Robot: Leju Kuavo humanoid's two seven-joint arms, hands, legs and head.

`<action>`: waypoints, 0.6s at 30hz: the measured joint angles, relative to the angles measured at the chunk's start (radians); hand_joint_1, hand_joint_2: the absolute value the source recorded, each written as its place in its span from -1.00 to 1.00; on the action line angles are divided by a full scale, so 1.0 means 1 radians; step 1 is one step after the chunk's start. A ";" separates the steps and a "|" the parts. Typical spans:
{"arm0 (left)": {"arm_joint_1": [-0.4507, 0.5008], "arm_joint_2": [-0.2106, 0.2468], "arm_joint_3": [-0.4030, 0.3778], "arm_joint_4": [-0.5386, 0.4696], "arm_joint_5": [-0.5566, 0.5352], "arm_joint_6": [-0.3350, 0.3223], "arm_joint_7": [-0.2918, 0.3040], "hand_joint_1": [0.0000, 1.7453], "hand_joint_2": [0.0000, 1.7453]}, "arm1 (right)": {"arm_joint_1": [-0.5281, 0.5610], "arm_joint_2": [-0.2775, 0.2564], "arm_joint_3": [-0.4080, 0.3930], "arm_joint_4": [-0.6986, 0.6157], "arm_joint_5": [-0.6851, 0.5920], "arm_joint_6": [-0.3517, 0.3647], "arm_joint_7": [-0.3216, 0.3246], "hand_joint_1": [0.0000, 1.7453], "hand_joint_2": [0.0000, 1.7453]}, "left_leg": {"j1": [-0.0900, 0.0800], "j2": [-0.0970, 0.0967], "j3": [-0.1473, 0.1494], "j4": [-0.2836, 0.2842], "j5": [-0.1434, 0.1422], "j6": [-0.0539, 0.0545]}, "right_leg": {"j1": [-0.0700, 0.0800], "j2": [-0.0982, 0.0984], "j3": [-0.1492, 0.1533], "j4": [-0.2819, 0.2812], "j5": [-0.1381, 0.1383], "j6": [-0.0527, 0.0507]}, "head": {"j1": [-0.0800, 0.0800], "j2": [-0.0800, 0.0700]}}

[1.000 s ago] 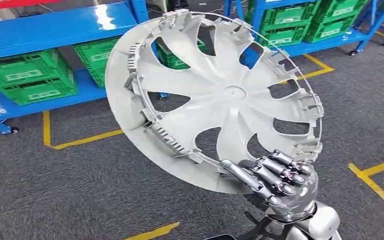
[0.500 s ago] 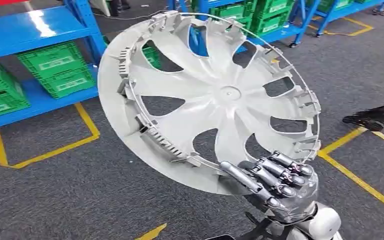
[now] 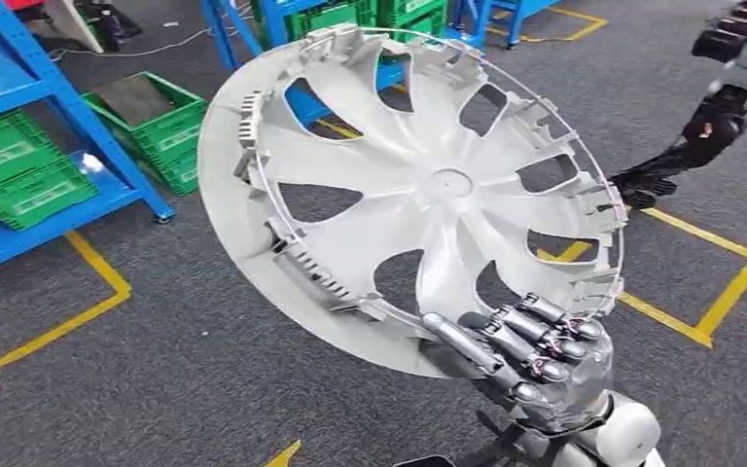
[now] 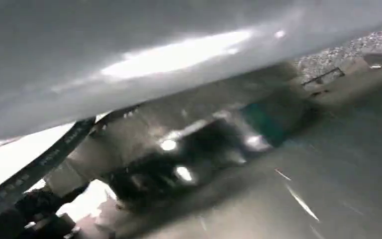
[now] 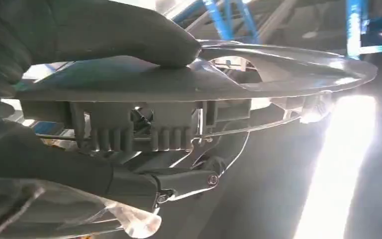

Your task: Take the parts from the cabinet and place them on the table.

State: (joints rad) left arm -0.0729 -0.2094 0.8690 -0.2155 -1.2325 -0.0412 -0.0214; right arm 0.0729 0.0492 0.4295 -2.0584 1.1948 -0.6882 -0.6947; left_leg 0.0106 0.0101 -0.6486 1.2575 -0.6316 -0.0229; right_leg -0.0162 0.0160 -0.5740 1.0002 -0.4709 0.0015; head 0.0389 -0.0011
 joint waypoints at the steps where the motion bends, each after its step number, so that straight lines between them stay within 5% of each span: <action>1: 0.003 0.000 0.000 0.000 0.000 0.000 0.000 -1.00 -1.00 | 0.000 0.000 0.000 0.000 0.000 0.000 0.000 1.00 1.00 | 0.000 -0.002 -0.023 0.053 -0.012 0.000 | 0.001 0.015 -0.001 0.001 0.001 -0.001 | -0.001 0.000; 3: 0.005 0.001 0.000 0.000 0.000 0.000 0.000 -1.00 -1.00 | 0.000 0.000 0.000 0.000 0.000 0.000 0.000 1.00 1.00 | 0.000 -0.004 -0.007 0.018 0.032 0.003 | 0.001 0.044 -0.001 0.005 0.001 -0.001 | -0.001 0.000; 5: 0.003 0.001 0.000 0.000 0.000 0.000 -0.002 -1.00 -1.00 | 0.000 0.000 0.000 0.000 0.000 0.000 0.000 1.00 1.00 | 0.001 -0.024 0.063 -0.136 0.122 0.011 | 0.001 0.072 -0.001 0.009 0.001 0.001 | -0.001 0.000; 6: 0.003 0.001 0.000 0.000 0.000 0.000 -0.003 -1.00 -1.00 | 0.000 0.001 0.000 0.000 0.000 0.000 0.000 1.00 1.00 | 0.005 -0.086 0.103 -0.223 0.142 0.019 | -0.001 0.088 -0.002 0.009 0.002 0.004 | 0.000 0.000; 7: 0.003 0.002 0.000 0.000 0.000 -0.001 -0.003 -1.00 -1.00 | -0.004 0.001 0.000 0.000 0.000 0.000 0.000 1.00 1.00 | 0.007 -0.103 0.105 -0.237 0.141 0.021 | 0.003 0.101 -0.009 0.015 0.004 0.012 | 0.002 0.000; 10: -0.001 0.001 0.000 0.000 0.000 -0.001 -0.006 -1.00 -1.00 | 0.000 0.003 0.000 0.000 -0.001 0.000 0.000 1.00 1.00 | 0.001 -0.076 0.103 -0.242 0.136 0.025 | -0.008 0.131 -0.026 0.007 0.018 0.036 | -0.003 0.000; 11: -0.001 -0.003 0.000 0.000 0.000 -0.001 -0.006 -1.00 -1.00 | 0.000 0.003 0.000 0.000 -0.001 0.000 0.000 1.00 1.00 | 0.011 -0.058 0.106 -0.260 0.146 0.034 | -0.005 0.142 -0.039 0.008 0.018 0.044 | -0.003 0.000; 12: -0.004 -0.002 0.000 0.000 0.000 -0.001 -0.006 -1.00 -1.00 | 0.001 0.003 0.000 0.000 0.000 0.000 0.000 1.00 1.00 | 0.009 -0.042 0.109 -0.265 0.150 0.039 | 0.001 0.074 -0.048 0.028 0.004 0.044 | 0.000 0.000; 13: -0.004 -0.004 0.000 0.000 0.001 -0.002 -0.007 -1.00 -1.00 | -0.003 0.003 0.000 0.000 0.000 0.000 0.000 1.00 1.00 | 0.007 -0.031 0.108 -0.266 0.151 0.044 | 0.003 0.026 -0.071 0.077 -0.028 0.045 | 0.008 0.000; 14: -0.002 -0.006 0.000 0.000 0.001 -0.002 -0.007 -1.00 -1.00 | -0.005 0.003 0.000 0.000 -0.001 0.000 0.000 1.00 1.00 | 0.004 -0.016 0.107 -0.266 0.150 0.045 | 0.002 0.004 -0.102 0.145 -0.065 0.048 | 0.009 0.000; 16: 0.003 -0.004 0.000 0.000 0.001 -0.001 -0.007 -1.00 -1.00 | -0.004 0.003 0.000 0.000 -0.001 0.000 0.000 1.00 1.00 | -0.001 0.020 0.106 -0.266 0.150 0.047 | 0.001 -0.010 -0.169 0.297 -0.129 0.053 | 0.008 0.000; 17: 0.003 -0.003 0.000 0.000 0.001 -0.001 -0.007 -1.00 -1.00 | -0.004 0.003 0.000 0.000 -0.001 0.000 0.000 1.00 1.00 | -0.002 0.034 0.106 -0.266 0.149 0.047 | 0.000 -0.012 -0.175 0.314 -0.127 0.054 | 0.008 0.000; 18: 0.002 -0.003 0.000 0.000 0.001 -0.001 -0.007 -1.00 -1.00 | -0.003 0.003 0.000 0.000 0.000 0.000 0.000 1.00 1.00 | -0.003 0.050 0.106 -0.265 0.149 0.046 | 0.000 -0.016 -0.150 0.276 -0.097 0.054 | 0.008 0.000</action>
State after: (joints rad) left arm -0.0706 -0.2125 0.8690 -0.2155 -1.2318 -0.0423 -0.0282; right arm 0.0700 0.0523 0.4292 -2.0581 1.1944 -0.6886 -0.6947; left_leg 0.0078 0.0601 -0.5424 0.9921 -0.4828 0.0233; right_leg -0.0161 0.0001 -0.7236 1.2764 -0.5679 0.0559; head 0.0470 -0.0011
